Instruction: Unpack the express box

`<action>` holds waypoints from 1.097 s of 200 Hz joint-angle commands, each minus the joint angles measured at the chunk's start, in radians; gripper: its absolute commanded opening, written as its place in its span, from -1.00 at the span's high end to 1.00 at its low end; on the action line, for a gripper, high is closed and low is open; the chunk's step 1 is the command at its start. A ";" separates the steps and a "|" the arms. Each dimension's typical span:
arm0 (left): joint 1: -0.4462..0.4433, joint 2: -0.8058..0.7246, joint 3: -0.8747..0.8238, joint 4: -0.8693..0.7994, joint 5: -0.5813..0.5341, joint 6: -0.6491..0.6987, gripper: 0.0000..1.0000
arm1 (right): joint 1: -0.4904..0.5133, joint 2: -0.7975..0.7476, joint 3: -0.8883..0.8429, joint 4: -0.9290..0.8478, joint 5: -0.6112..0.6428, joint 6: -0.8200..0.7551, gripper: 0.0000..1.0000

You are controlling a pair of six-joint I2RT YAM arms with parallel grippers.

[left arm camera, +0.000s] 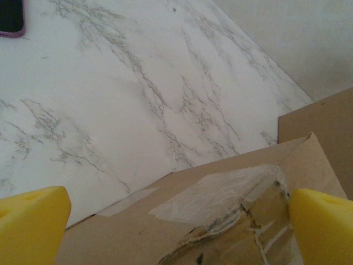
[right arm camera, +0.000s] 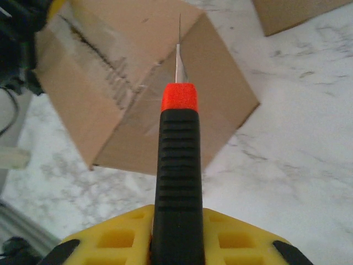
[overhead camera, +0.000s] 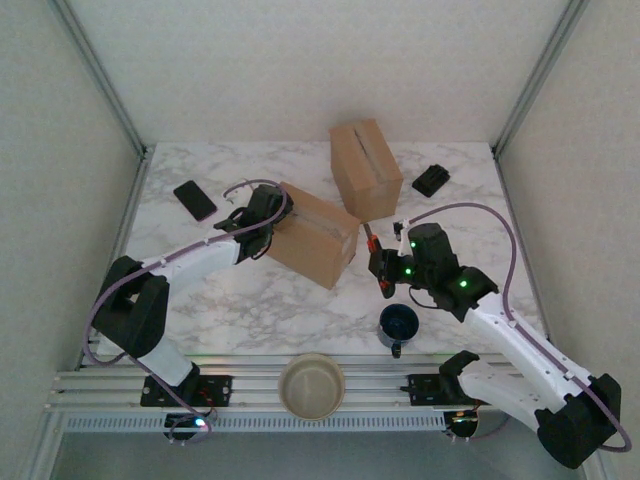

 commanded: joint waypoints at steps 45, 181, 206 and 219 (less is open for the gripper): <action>0.007 0.040 -0.059 -0.172 0.054 -0.008 -1.00 | -0.014 -0.035 -0.055 0.117 -0.209 0.135 1.00; 0.007 0.048 -0.070 -0.145 0.071 -0.008 -0.99 | -0.034 -0.006 -0.138 0.245 -0.224 0.266 1.00; 0.007 0.051 -0.072 -0.142 0.075 -0.011 -1.00 | -0.035 0.003 -0.143 0.254 -0.224 0.276 1.00; 0.007 0.052 -0.072 -0.141 0.076 -0.010 -1.00 | -0.034 0.009 -0.145 0.261 -0.225 0.280 1.00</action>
